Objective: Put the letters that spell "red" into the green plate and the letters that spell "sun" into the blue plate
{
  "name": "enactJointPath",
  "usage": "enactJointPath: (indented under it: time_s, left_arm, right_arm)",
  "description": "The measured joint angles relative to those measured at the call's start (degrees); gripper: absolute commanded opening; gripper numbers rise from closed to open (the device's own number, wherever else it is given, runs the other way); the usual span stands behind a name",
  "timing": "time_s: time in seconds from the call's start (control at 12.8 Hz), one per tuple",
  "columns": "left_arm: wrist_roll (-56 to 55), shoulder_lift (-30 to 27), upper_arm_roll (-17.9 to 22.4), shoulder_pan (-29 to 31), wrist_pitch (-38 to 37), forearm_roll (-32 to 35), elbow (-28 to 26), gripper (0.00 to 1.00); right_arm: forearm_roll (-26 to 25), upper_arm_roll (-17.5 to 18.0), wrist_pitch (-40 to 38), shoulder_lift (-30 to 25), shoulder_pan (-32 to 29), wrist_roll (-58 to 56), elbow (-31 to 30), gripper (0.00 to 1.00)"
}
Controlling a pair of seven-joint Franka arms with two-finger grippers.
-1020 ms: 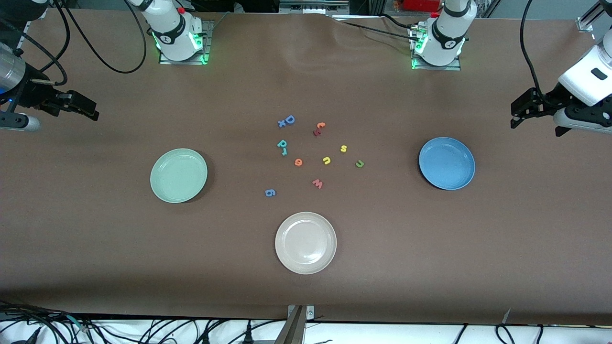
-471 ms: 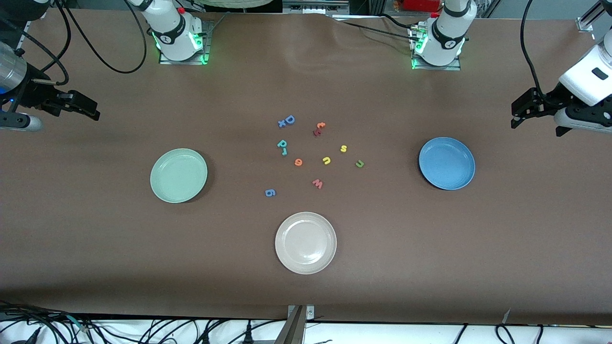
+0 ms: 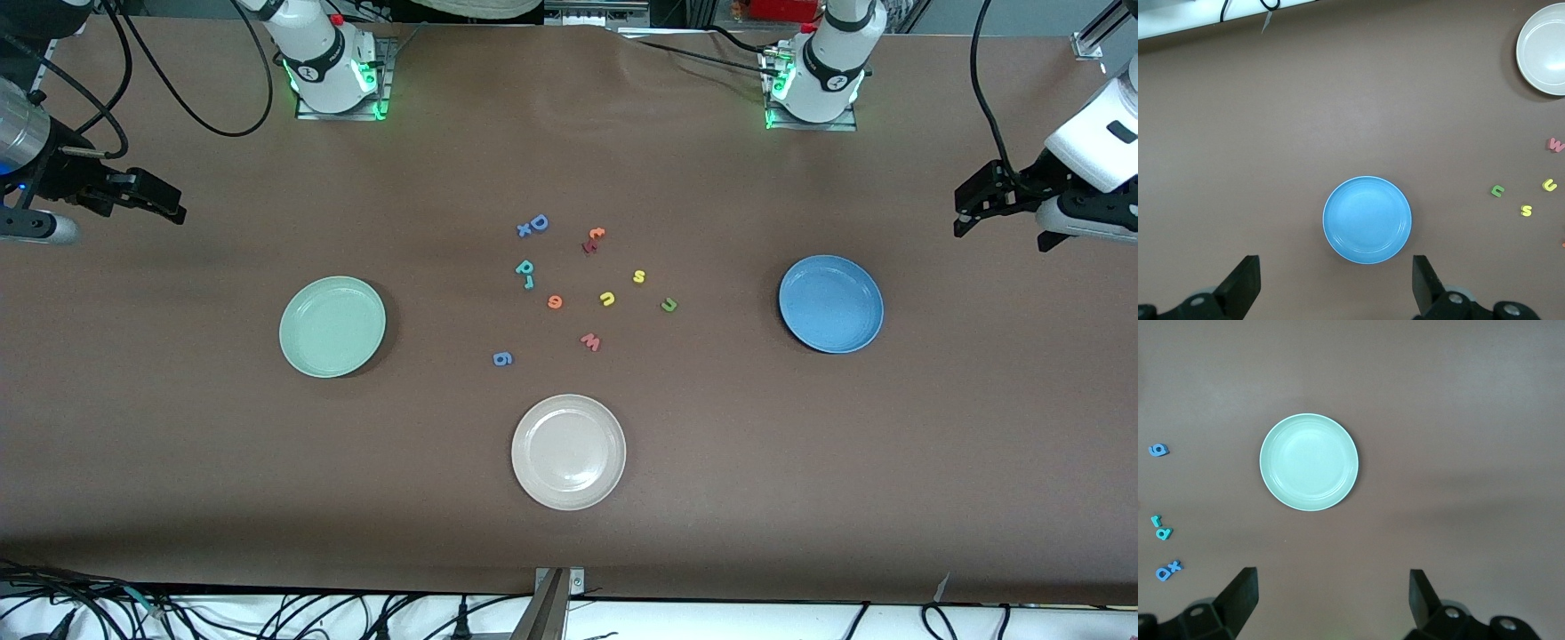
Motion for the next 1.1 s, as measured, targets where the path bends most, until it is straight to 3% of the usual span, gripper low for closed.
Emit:
enactJointPath:
  time_s: [0.39, 1.1]
  left_arm:
    - [0.0, -2.3, -0.4, 0.0, 1.7, 0.0, -2.7, 1.00]
    - [0.0, -2.3, -0.4, 0.0, 1.9, 0.0, -2.9, 1.00]
  right_arm:
    - [0.0, 0.5, -1.0, 0.0, 0.3, 0.0, 0.0, 1.00]
    - [0.0, 0.5, -1.6, 0.0, 0.3, 0.0, 0.1, 1.00]
